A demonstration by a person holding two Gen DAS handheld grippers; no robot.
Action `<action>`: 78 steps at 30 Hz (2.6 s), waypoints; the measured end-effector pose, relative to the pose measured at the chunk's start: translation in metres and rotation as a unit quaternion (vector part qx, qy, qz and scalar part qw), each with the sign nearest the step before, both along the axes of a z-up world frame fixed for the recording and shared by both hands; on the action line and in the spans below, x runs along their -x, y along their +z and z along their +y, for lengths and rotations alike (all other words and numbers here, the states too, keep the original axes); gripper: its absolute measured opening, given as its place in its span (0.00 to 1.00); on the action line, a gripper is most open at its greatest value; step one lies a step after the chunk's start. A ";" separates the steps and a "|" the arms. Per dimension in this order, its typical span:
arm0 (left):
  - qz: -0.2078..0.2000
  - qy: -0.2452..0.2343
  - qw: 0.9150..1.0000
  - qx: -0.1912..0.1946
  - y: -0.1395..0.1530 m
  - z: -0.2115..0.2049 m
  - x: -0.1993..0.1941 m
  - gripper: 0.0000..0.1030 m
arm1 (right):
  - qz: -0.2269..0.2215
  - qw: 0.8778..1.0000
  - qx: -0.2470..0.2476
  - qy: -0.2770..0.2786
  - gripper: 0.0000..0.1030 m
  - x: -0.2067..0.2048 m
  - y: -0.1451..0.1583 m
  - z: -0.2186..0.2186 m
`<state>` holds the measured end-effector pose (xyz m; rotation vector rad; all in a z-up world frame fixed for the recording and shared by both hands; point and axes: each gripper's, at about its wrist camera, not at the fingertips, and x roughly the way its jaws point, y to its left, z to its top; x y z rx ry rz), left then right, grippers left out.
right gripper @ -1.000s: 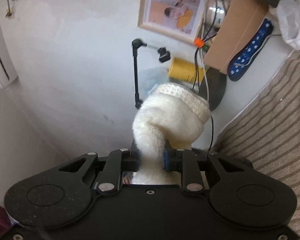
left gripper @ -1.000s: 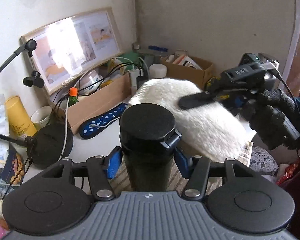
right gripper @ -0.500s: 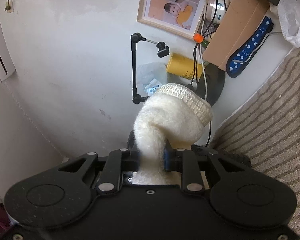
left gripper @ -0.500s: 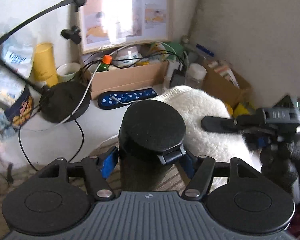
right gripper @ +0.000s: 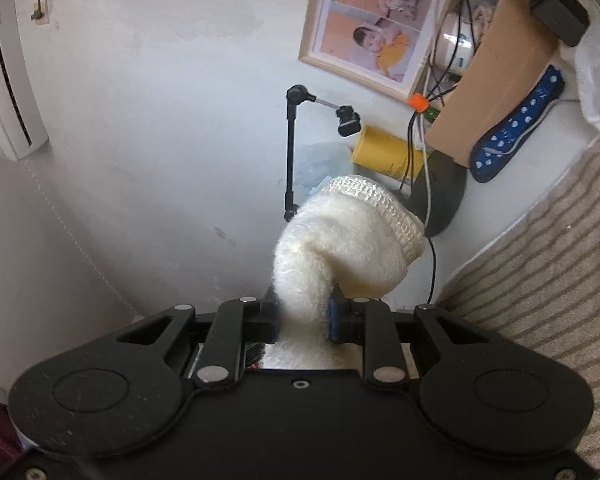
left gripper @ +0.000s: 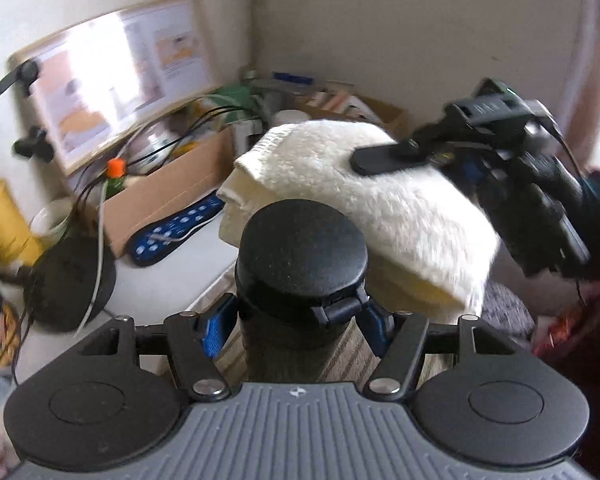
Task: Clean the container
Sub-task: 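Wipe the cloth across the bottle lid with the right gripper while the left gripper holds the bottle, then rub the cloth around the bottle side with the right gripper while the left gripper holds the bottle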
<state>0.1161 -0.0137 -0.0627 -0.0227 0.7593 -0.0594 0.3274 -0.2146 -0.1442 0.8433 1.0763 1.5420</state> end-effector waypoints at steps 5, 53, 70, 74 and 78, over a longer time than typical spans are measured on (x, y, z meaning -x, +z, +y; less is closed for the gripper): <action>-0.004 0.094 0.995 0.026 0.001 -0.002 0.002 0.63 | 0.001 1.000 0.002 0.009 0.20 0.004 -0.001 0.006; -0.046 0.007 0.998 0.043 -0.014 0.034 0.039 0.62 | -0.323 0.859 0.398 -0.021 0.20 0.067 -0.026 0.079; -0.039 0.008 0.998 0.044 -0.014 0.035 0.037 0.62 | -0.011 0.970 0.227 -0.092 0.20 0.025 -0.049 0.040; -0.039 0.007 0.998 0.041 -0.014 0.034 0.037 0.62 | 0.055 0.977 0.176 -0.105 0.20 0.029 -0.049 0.027; -0.039 0.007 0.998 0.040 -0.015 0.034 0.038 0.62 | 0.054 0.983 0.143 -0.098 0.20 0.042 -0.031 0.028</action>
